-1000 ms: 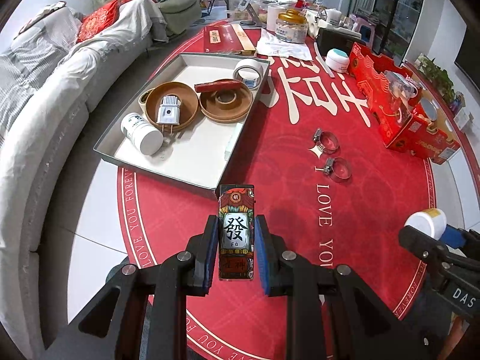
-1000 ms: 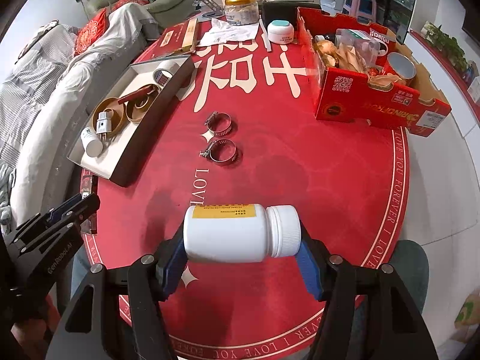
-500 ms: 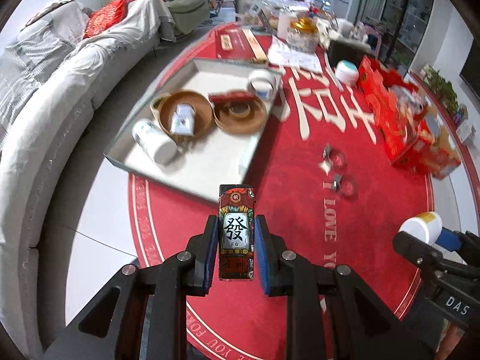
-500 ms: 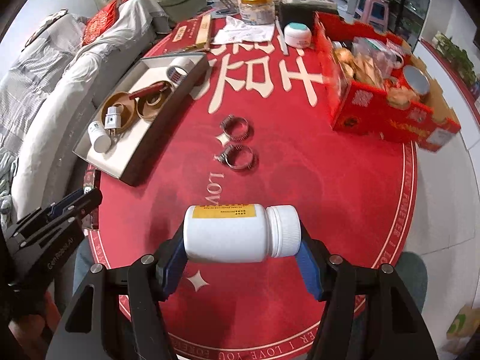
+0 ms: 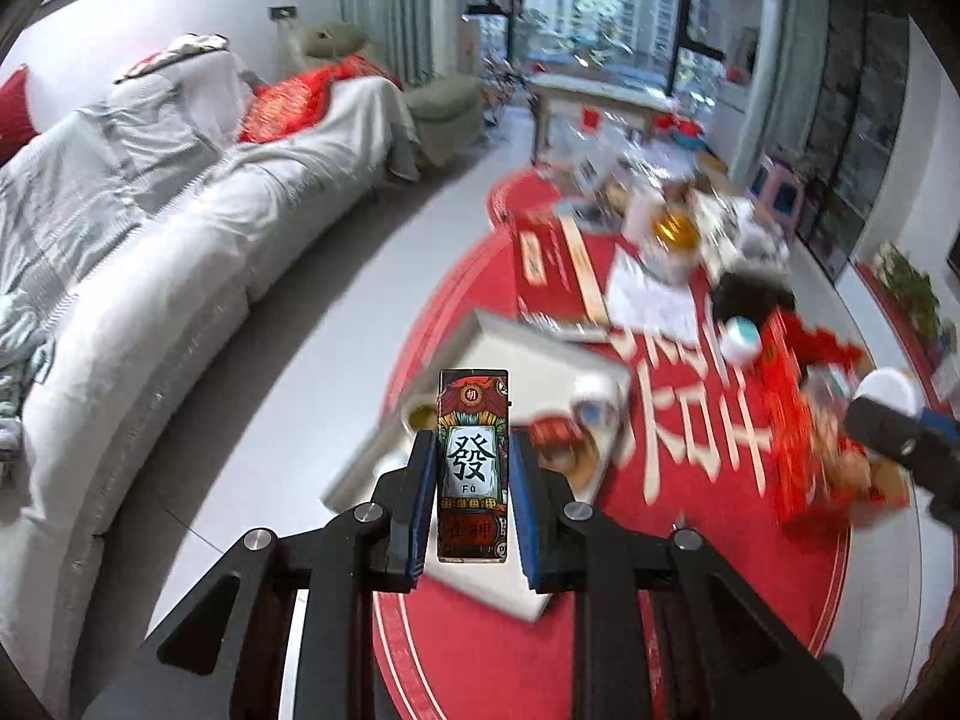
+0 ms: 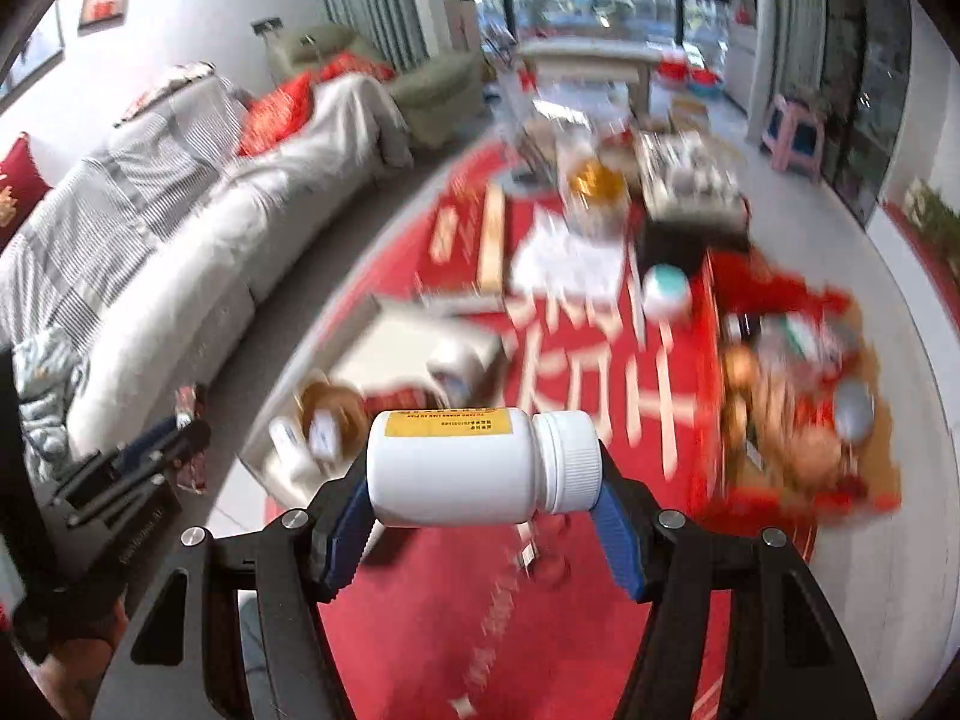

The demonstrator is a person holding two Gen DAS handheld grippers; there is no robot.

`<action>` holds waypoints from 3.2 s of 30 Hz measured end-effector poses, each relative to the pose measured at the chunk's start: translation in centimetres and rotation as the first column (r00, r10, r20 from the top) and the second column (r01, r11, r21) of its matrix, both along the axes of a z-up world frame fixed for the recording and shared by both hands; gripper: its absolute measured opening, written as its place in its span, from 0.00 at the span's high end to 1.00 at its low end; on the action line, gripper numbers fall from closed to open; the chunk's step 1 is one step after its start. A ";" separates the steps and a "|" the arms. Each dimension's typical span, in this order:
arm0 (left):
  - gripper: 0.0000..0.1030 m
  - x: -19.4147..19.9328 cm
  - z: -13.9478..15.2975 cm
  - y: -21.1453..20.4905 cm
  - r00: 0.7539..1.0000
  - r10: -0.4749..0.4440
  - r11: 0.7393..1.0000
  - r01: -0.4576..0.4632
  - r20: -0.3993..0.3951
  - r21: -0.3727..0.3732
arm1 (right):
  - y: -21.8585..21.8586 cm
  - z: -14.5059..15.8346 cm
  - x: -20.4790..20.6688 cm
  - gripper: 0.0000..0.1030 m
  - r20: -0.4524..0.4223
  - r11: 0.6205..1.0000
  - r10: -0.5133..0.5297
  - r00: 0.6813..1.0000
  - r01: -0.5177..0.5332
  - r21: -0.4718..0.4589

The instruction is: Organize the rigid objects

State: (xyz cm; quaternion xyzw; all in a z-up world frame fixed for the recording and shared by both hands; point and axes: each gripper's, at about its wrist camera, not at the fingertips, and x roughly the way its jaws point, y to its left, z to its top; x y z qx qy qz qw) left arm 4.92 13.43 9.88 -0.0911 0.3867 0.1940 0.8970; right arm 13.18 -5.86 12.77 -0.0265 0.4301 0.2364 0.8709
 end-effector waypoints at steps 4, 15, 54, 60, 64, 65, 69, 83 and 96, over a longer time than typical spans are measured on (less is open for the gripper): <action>0.75 1.5 0.4 1.9 0.999 0.051 0.999 -0.051 0.012 0.014 | 3.0 2.6 1.6 0.36 0.063 0.999 0.037 0.997 -0.038 0.007; 0.75 4.6 -7.6 3.6 0.986 0.079 0.995 -0.087 -0.150 -0.048 | 10.7 -3.7 4.0 0.36 -0.070 0.989 0.135 0.988 -0.139 -0.053; 0.75 4.1 -15.7 3.4 0.952 0.046 0.988 -0.087 -0.302 -0.124 | 9.8 -14.6 5.2 0.36 -0.290 0.981 0.083 0.953 -0.130 -0.146; 0.75 4.2 -16.1 3.3 0.950 0.039 0.988 -0.083 -0.308 -0.129 | 9.9 -15.1 5.4 0.36 -0.299 0.980 0.080 0.951 -0.129 -0.149; 0.75 4.5 -16.2 3.3 0.950 0.033 0.989 -0.075 -0.310 -0.125 | 10.1 -15.5 5.5 0.36 -0.306 0.980 0.080 0.949 -0.131 -0.152; 0.75 4.6 -16.3 3.4 0.950 0.031 0.989 -0.074 -0.311 -0.126 | 10.2 -15.6 5.5 0.36 -0.309 0.979 0.079 0.948 -0.132 -0.154; 0.75 5.0 -16.7 3.4 0.947 0.027 0.989 -0.072 -0.320 -0.131 | 10.4 -16.2 5.9 0.36 -0.315 0.978 0.076 0.946 -0.131 -0.160; 0.75 7.4 -16.9 3.6 0.949 0.023 0.993 -0.059 -0.313 -0.105 | 13.3 -16.7 8.5 0.36 -0.282 0.975 0.101 0.954 -0.152 -0.163; 0.48 10.4 -16.5 3.8 0.959 -0.003 0.997 -0.020 -0.283 -0.078 | 16.7 -18.2 11.7 0.36 -0.253 0.962 0.151 0.956 -0.200 -0.183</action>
